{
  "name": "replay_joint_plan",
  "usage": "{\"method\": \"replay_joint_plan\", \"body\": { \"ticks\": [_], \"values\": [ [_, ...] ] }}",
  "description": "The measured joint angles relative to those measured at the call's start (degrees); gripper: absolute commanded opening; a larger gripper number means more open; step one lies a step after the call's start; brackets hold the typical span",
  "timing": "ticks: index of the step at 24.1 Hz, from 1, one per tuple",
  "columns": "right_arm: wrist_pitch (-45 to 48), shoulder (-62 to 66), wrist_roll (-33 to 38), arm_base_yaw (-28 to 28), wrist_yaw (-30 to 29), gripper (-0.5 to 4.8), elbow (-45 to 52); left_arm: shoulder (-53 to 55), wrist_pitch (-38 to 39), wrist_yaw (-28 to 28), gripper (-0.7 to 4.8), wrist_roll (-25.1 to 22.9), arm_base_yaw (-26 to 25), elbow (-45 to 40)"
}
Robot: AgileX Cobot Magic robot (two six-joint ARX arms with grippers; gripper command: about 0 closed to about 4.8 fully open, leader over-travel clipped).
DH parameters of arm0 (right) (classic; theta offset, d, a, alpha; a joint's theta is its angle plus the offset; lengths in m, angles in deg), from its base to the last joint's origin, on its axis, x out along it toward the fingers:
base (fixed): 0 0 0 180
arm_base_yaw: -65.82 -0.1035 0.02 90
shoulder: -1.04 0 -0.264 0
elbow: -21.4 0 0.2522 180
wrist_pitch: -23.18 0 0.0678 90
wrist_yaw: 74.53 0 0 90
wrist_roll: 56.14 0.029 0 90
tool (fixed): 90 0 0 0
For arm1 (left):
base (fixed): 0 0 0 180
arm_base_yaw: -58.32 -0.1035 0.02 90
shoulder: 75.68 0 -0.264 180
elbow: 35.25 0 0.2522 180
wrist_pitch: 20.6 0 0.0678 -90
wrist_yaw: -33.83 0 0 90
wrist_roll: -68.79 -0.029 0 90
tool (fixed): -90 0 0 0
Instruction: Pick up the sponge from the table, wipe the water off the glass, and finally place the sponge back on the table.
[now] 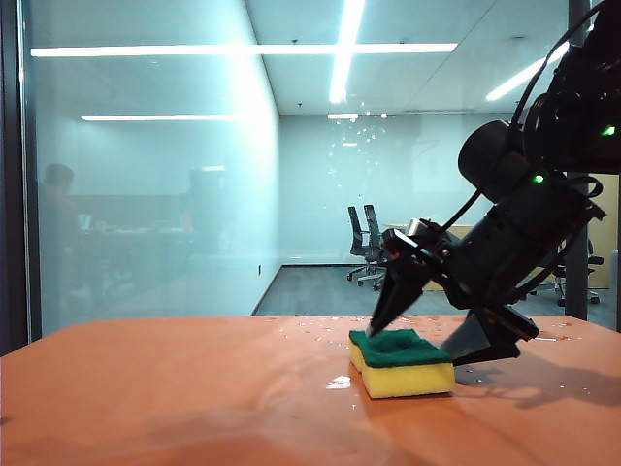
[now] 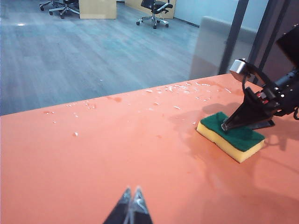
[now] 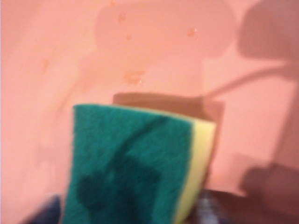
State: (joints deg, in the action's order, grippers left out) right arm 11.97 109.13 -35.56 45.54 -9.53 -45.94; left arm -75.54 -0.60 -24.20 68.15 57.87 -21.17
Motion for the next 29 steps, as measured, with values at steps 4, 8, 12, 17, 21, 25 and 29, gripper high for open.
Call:
{"method": "replay_joint_plan", "body": {
  "ticks": [4, 8, 12, 17, 21, 25, 29],
  "values": [
    [0.17, 1.16, -0.02, -0.52, 0.72, -0.03, 0.09, 0.0, 0.0, 0.02, -0.05, 0.0, 0.0, 0.0],
    [0.61, 1.16, -0.81, -0.46, 0.55, -0.08, 0.13, -0.07, 0.0, 0.02, -0.05, 0.0, 0.0, 0.0],
    [2.56, 1.16, -4.55, -0.48, 0.76, -0.08, 0.35, -0.07, 0.0, 0.0, -0.05, 0.0, 0.0, 0.0],
    [4.28, 1.14, -8.15, -0.55, 2.89, -0.08, -1.53, -0.09, -1.62, 0.0, -0.05, 0.0, 0.0, 0.0],
    [4.48, -0.55, -11.96, -0.46, 6.29, -0.08, -4.04, -0.09, -2.6, 0.0, -0.05, 0.0, 0.0, 0.0],
    [6.86, -2.49, -16.68, -0.44, 9.46, -0.08, -5.66, -0.09, -4.42, -0.02, -0.05, -0.02, -0.02, 0.0],
    [11.61, -4.52, -20.31, -0.42, 13.4, -0.08, -5.77, -0.09, -6.86, 0.0, -0.05, -0.13, 0.0, 0.0]
  ]
}}
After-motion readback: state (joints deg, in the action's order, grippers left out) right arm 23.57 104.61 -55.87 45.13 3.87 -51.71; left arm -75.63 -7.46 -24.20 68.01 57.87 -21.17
